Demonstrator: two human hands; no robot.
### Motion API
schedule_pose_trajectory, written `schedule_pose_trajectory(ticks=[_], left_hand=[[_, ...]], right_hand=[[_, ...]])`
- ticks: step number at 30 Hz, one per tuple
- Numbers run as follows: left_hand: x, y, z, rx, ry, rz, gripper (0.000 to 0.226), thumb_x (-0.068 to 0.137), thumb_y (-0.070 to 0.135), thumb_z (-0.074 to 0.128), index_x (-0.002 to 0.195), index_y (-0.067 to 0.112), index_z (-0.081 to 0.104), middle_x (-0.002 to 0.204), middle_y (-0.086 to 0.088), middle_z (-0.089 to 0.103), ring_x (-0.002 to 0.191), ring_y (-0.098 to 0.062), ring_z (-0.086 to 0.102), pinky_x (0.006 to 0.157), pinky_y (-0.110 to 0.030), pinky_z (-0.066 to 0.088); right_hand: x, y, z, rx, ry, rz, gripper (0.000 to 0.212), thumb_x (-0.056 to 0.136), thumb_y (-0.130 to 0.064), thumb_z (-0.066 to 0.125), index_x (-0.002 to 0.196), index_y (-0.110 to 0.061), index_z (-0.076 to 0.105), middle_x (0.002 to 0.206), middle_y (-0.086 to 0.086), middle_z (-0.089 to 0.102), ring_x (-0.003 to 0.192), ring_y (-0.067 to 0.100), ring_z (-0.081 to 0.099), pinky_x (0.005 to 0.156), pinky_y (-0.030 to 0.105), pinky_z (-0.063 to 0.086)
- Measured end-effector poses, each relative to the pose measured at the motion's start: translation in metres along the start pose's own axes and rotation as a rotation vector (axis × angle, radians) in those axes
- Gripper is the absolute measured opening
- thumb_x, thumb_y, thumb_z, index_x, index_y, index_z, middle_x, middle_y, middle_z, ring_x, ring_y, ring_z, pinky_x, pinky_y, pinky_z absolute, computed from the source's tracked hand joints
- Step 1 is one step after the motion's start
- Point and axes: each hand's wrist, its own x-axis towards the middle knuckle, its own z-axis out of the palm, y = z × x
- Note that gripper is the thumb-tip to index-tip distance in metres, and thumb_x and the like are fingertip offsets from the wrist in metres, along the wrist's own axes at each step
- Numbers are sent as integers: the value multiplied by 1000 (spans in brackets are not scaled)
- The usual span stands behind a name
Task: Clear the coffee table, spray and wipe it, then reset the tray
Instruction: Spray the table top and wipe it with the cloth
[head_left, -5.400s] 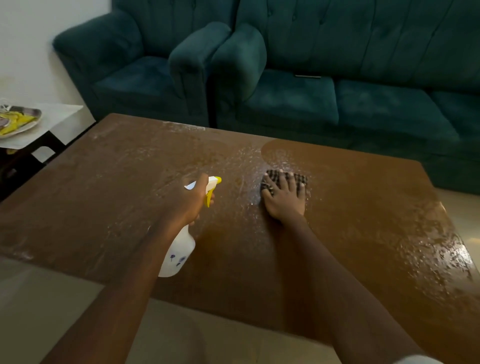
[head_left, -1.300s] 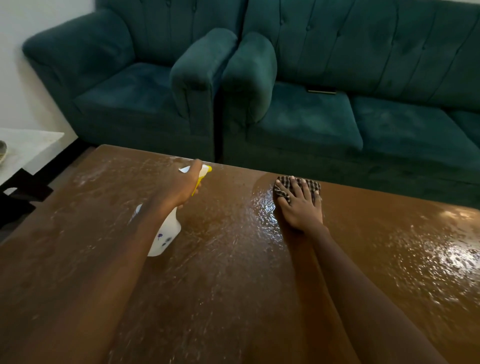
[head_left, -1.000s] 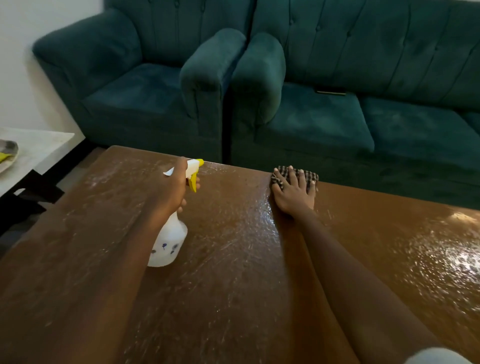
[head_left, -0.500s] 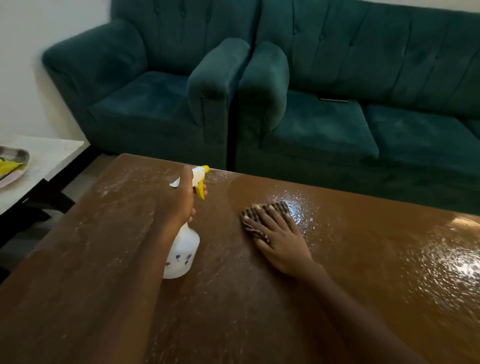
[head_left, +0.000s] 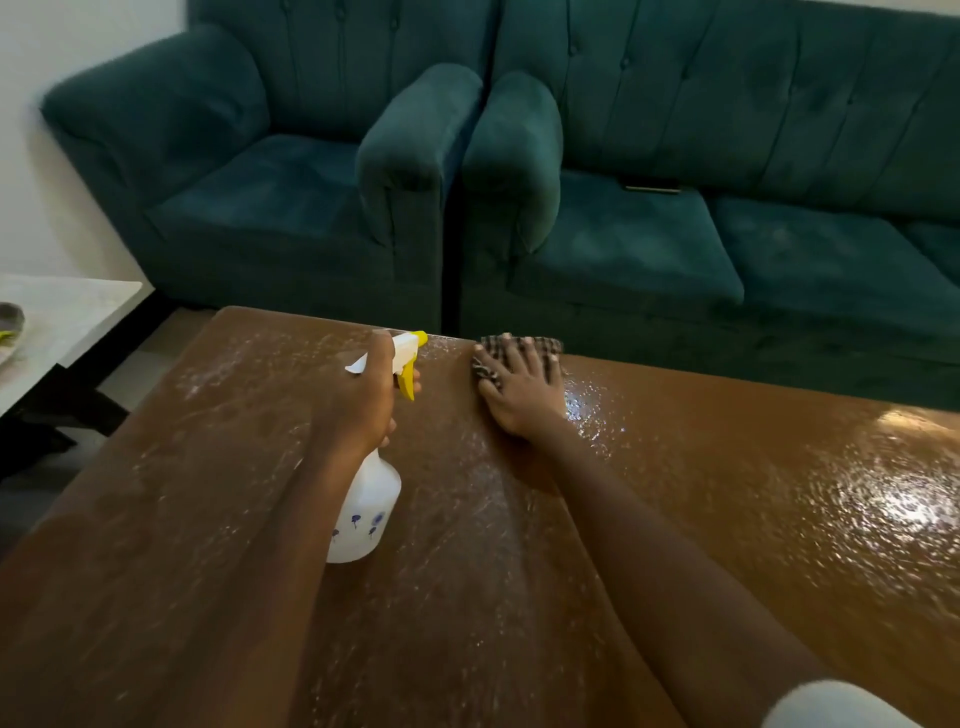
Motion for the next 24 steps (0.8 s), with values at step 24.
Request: schedule_pose_trajectory(ticks=[24], left_hand=[[-15,17,-7,3,-59,5,89,73,80,17,98,12,69,93,-18,72,64,-27,60,62,-41,52]], right_hand=[[-129,86,-3,-11,-36,63,55,103,-52,15,153,-49,-8,163,-9,-18,149,19,-22,120,50,-10]])
